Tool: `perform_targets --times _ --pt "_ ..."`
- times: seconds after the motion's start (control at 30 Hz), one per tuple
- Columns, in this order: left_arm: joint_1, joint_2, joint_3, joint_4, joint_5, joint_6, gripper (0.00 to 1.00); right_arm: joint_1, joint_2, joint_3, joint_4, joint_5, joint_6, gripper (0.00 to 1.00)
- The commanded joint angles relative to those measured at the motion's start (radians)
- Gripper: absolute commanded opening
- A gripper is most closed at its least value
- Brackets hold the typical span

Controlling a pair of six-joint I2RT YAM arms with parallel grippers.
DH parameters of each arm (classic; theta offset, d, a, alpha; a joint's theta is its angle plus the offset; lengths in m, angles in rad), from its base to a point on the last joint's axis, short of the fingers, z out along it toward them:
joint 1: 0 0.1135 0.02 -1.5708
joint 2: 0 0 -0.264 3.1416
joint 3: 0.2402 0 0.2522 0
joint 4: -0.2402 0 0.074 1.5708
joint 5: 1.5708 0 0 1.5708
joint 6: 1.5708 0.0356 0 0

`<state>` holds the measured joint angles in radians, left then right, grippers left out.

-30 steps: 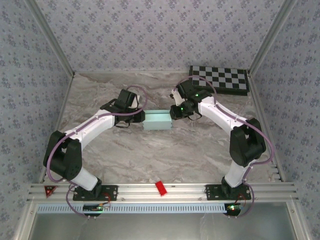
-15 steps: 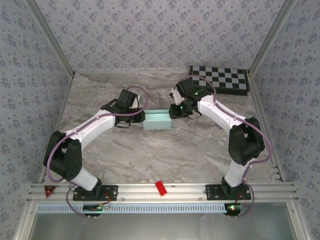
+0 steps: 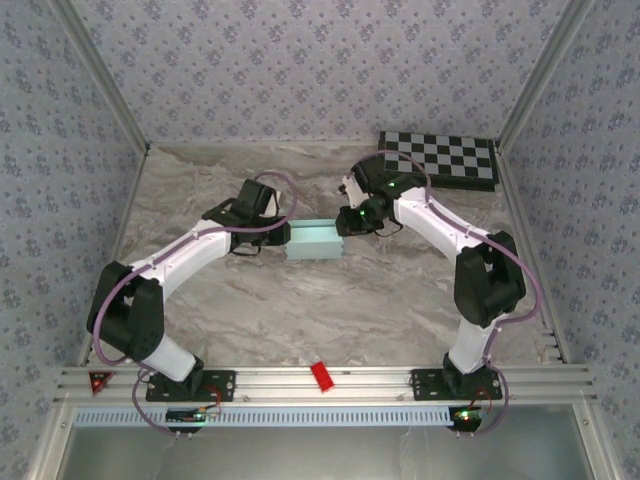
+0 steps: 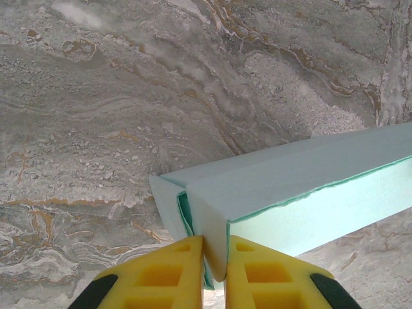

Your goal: Fold the paper box

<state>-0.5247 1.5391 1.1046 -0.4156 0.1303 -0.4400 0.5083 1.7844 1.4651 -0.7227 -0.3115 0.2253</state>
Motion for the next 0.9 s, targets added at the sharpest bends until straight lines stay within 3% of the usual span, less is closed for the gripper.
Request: perform_targets --times 0.0,0.43,0.63,0.87 --pt "-0.016 -0.014 0.011 0.012 0.018 -0.020 0.15 0.002 0.016 0.038 -0.012 -0.059 0.019 0.21" --pt "-0.019 -0.010 0.014 0.014 0.015 -0.022 0.15 0.001 0.031 0.052 -0.018 -0.060 0.024 0.19" --pt "-0.019 -0.016 0.007 0.004 0.006 -0.016 0.15 0.002 0.038 0.028 -0.021 -0.031 0.022 0.10" --pt "-0.019 -0.031 -0.009 -0.007 -0.018 -0.011 0.14 0.007 0.040 0.014 -0.022 -0.005 0.022 0.08"
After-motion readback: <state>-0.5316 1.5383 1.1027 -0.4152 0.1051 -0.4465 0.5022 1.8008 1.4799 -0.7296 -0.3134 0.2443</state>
